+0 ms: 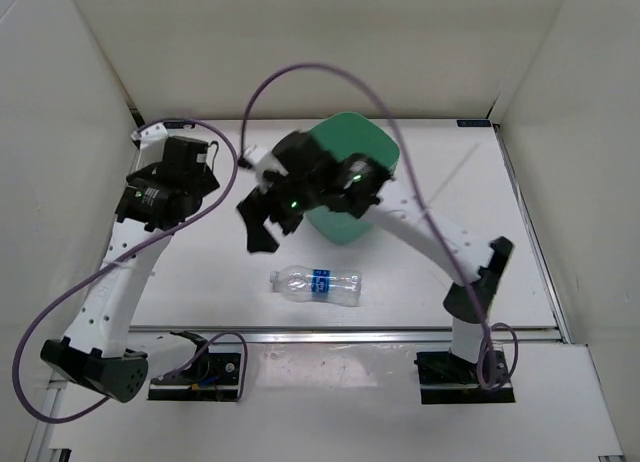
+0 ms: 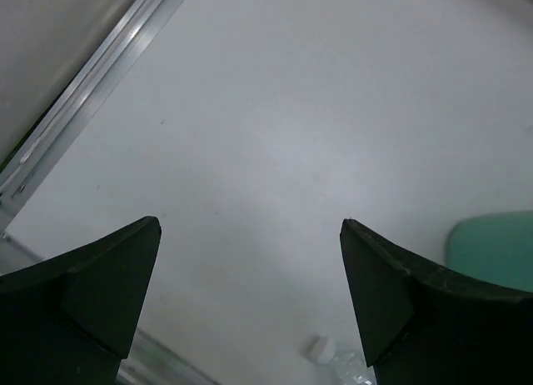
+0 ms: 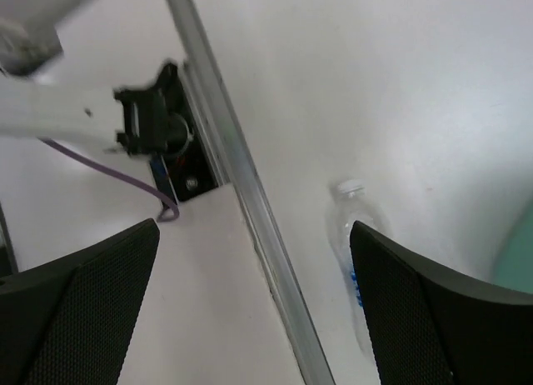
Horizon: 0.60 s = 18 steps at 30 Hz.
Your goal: Put the plastic bottles in the bin
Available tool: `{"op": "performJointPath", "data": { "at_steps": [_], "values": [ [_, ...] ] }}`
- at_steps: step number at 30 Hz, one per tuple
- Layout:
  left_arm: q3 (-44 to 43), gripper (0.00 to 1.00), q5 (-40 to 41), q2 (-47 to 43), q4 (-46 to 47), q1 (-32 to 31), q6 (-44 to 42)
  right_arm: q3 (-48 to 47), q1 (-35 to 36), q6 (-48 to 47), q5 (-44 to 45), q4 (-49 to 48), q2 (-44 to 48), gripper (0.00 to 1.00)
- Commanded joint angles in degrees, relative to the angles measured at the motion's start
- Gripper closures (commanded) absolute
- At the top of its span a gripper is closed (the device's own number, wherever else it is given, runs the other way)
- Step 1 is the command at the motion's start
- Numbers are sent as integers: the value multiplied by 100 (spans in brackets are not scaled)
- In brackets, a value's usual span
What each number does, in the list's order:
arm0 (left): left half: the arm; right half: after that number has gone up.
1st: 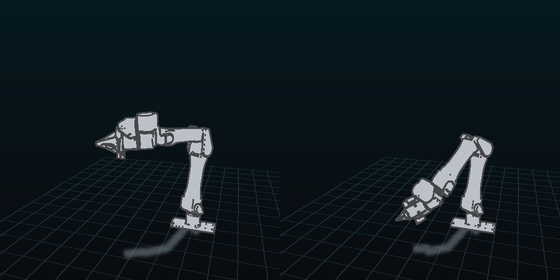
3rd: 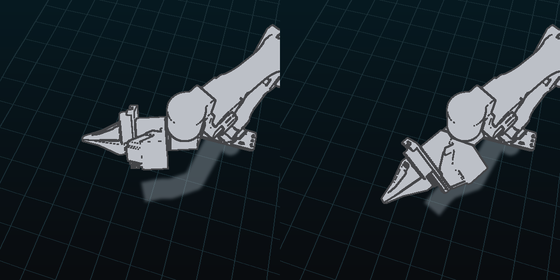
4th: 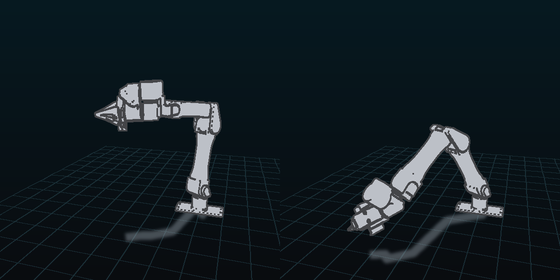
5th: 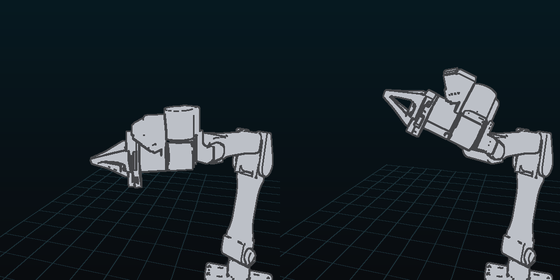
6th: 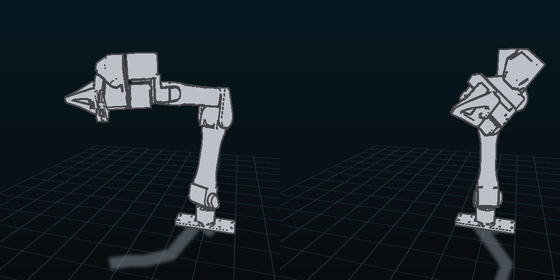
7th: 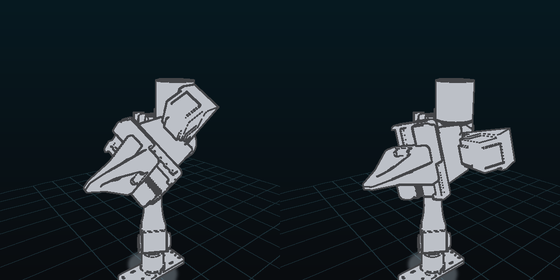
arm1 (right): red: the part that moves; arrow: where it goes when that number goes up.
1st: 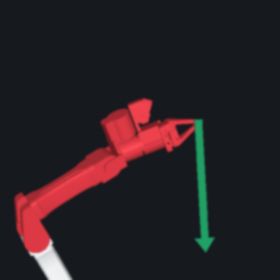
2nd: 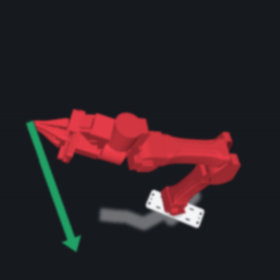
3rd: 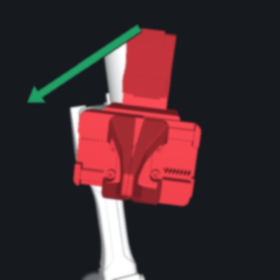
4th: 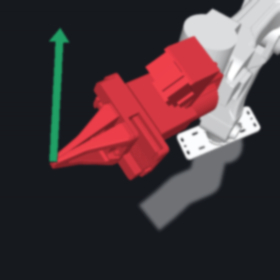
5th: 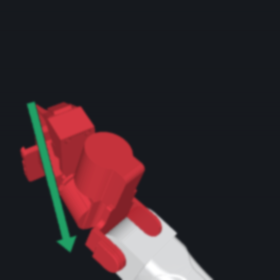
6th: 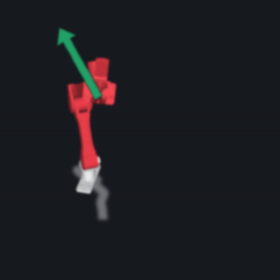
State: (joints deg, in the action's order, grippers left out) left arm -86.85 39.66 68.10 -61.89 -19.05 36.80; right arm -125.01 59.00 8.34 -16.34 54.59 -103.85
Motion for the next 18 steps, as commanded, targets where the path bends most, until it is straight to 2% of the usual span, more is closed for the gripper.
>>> {"op": "performJointPath", "data": {
  "at_steps": [1,3,5,10,18],
  "values": [
    [299,0,306,-322,-658,24,512,607,305,-526,447,-18,-408,1],
    [431,0,306,-402,-711,24,513,1073,358,-710,447,-79,-460,1],
    [511,0,44,-481,-763,24,513,1505,358,-789,866,-194,-460,1],
    [915,0,-467,-622,-763,24,626,1655,358,-685,1510,-264,-679,1],
    [1311,0,-635,-710,-878,24,697,2085,358,-412,1686,-404,-1137,1]
  ]
}}
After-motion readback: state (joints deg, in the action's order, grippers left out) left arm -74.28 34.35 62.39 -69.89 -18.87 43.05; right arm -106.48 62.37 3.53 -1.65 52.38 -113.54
